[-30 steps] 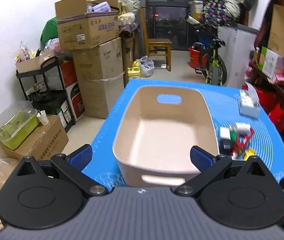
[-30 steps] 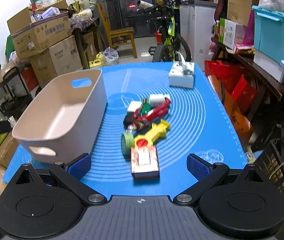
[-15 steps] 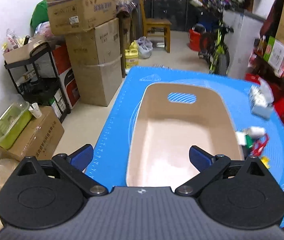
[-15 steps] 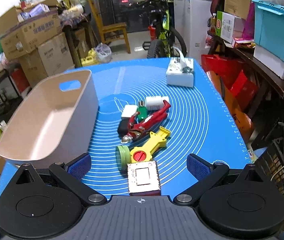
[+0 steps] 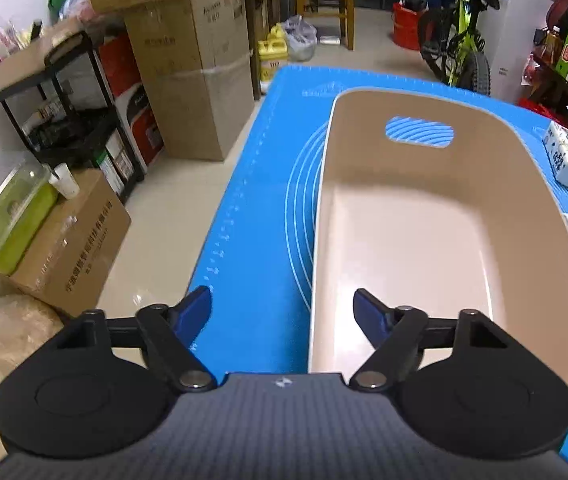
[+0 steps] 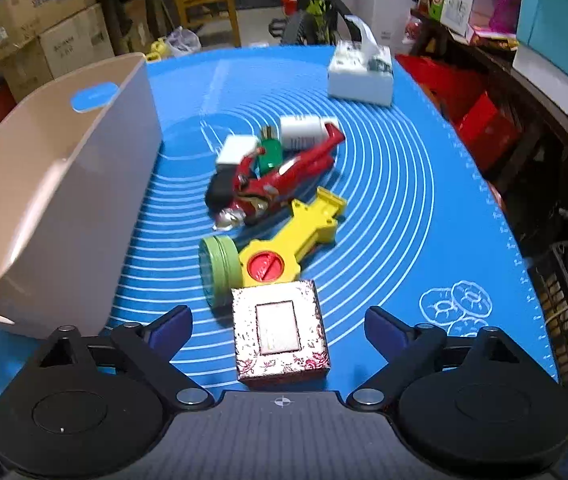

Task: Organize rigid objects
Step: 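Move the left tool onto the beige bin rim and grip it, then grasp the red-patterned box with the right tool and drop it into the bin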

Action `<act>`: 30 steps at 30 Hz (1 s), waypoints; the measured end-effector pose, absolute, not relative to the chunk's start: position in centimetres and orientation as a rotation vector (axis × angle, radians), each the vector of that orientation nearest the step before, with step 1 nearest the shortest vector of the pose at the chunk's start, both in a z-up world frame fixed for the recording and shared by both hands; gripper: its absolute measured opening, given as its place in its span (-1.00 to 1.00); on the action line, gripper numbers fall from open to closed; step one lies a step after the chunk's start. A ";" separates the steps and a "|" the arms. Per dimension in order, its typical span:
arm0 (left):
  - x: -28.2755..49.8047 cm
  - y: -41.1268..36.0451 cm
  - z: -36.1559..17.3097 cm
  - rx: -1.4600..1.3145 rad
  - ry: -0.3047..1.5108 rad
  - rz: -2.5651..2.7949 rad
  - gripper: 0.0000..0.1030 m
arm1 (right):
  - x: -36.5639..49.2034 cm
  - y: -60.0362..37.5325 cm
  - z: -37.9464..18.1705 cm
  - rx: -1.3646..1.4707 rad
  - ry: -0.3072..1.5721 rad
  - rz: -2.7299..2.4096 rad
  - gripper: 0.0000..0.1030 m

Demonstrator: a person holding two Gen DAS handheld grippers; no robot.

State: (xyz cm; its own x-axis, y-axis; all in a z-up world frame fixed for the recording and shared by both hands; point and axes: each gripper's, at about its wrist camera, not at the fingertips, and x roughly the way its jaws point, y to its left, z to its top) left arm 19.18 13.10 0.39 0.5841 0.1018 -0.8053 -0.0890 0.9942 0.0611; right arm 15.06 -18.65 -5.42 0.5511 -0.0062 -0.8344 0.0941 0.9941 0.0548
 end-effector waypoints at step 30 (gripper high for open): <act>19.6 13.9 -0.9 -0.061 1.035 -0.010 -0.92 | 15.5 -16.0 -4.8 0.023 0.966 -0.088 0.14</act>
State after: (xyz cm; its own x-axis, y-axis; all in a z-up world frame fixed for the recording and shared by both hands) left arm 19.58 13.87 -0.91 0.5108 -0.0369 -0.8589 -0.0211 0.9982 -0.0555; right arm 15.45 -16.04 -4.78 0.5654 -0.0644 -0.8223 0.0849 0.9962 -0.0196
